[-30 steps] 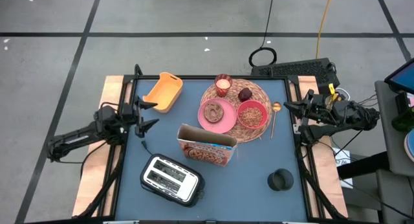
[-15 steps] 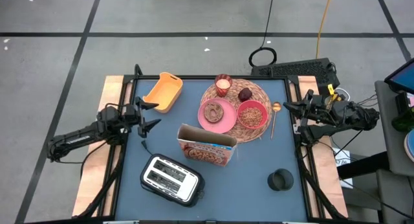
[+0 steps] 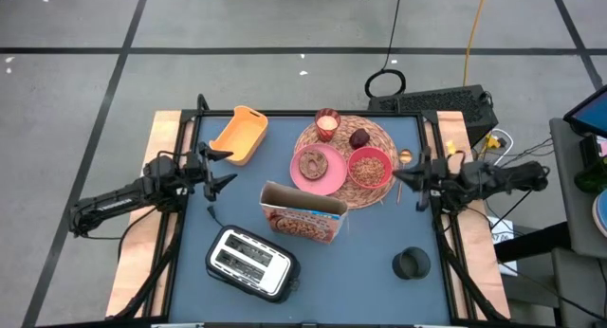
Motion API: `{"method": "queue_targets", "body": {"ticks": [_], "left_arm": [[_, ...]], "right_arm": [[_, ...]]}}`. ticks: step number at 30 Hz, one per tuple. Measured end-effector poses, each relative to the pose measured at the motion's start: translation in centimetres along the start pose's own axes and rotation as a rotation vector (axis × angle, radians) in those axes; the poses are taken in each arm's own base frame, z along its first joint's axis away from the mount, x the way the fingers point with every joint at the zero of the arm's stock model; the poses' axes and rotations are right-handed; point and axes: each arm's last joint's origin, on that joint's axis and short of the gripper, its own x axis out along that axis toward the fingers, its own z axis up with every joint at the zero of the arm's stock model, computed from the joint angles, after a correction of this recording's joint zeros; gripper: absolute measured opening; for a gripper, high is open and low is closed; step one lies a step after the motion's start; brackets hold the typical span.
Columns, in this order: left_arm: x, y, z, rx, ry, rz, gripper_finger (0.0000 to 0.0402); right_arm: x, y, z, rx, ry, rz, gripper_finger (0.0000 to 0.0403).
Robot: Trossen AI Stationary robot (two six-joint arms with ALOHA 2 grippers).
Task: Arrange a breakfast setting
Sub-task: Return to Home Position
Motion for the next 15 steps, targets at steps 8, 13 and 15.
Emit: {"method": "queue_targets", "body": {"ticks": [8, 13, 15], "left_arm": [[0.0, 0.0, 0.0, -0.002, 0.0, 0.0, 0.0363], [0.0, 0.0, 0.0, -0.002, 0.0, 0.0, 0.0363], [0.0, 0.0, 0.0, -0.002, 0.0, 0.0, 0.0363]], "right_arm": [[1.7, 0.7, -3.9, -0.038, -0.1, 0.105, 0.0], [1.9, 0.7, -4.7, -0.028, -0.114, 0.106, 0.0], [1.9, 0.7, -4.8, -0.029, -0.111, 0.106, 0.0]]}}
